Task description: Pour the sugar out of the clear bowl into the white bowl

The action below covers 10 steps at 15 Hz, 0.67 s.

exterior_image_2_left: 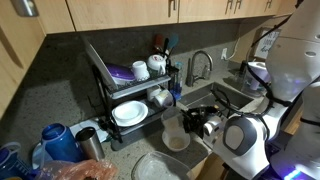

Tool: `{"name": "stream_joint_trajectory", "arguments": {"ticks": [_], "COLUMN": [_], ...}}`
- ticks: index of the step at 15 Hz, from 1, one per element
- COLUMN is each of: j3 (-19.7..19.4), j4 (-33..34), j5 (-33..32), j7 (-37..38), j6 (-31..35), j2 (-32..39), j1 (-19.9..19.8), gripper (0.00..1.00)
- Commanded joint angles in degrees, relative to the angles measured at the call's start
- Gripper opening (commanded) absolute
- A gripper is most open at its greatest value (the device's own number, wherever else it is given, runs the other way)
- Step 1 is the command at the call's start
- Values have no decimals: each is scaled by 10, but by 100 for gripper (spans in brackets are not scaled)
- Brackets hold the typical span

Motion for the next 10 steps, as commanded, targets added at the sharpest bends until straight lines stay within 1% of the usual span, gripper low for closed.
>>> {"name": "stream_joint_trajectory", "arguments": {"ticks": [1, 10], "j3": [5, 6], "j4": [10, 17], "j5": [-4, 1], "j7": [-12, -8], "j6": [-22, -52], "j2": [11, 29], "j1": [-7, -9], "gripper": [2, 2]}}
